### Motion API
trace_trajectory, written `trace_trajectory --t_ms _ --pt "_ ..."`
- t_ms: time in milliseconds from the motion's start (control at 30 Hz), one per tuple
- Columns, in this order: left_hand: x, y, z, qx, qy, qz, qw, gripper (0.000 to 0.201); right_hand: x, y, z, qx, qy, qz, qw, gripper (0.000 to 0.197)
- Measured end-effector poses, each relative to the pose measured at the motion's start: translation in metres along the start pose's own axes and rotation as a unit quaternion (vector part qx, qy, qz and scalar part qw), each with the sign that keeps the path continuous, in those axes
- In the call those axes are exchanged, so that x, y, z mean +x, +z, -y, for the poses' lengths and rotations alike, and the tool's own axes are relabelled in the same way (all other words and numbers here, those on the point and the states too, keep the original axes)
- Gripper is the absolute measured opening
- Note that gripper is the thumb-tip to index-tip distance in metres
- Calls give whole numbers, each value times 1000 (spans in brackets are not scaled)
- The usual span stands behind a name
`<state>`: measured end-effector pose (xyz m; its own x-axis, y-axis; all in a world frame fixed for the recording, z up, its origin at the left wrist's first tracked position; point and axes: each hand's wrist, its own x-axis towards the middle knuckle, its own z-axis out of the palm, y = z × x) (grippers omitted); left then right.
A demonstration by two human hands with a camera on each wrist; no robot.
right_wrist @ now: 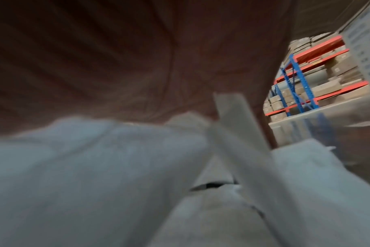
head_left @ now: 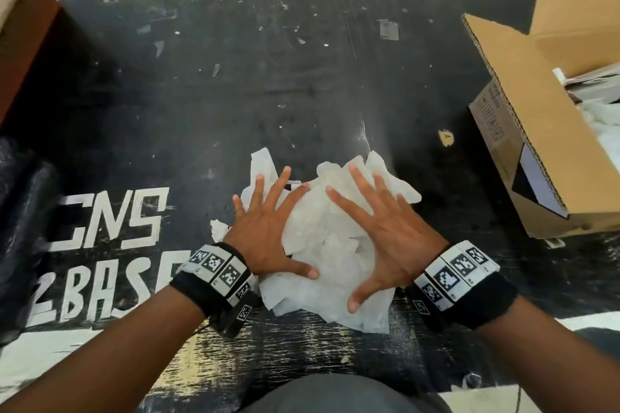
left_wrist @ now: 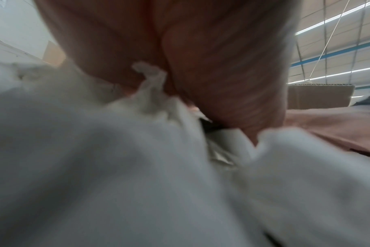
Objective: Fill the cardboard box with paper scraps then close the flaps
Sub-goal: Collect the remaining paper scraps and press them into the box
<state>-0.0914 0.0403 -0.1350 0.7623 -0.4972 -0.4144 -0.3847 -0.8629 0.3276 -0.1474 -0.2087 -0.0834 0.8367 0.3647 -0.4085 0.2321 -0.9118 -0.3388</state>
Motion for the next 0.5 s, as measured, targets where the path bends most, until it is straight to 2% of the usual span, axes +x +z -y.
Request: trace_trajectory --t_ms 100,200,367,500 --pt "1 -1 -1 4 8 6 1000 148 5 17 -5 -38 -5 59 998 162" --pt "-2 -1 1 -5 24 11 1000 149 13 32 -11 -71 3 39 997 159" --pt "-7 -1 4 1 67 29 997 161 19 42 -11 -65 8 4 998 151" --pt "-5 9 3 -34 93 -15 995 154 27 44 -2 -40 6 -21 999 154"
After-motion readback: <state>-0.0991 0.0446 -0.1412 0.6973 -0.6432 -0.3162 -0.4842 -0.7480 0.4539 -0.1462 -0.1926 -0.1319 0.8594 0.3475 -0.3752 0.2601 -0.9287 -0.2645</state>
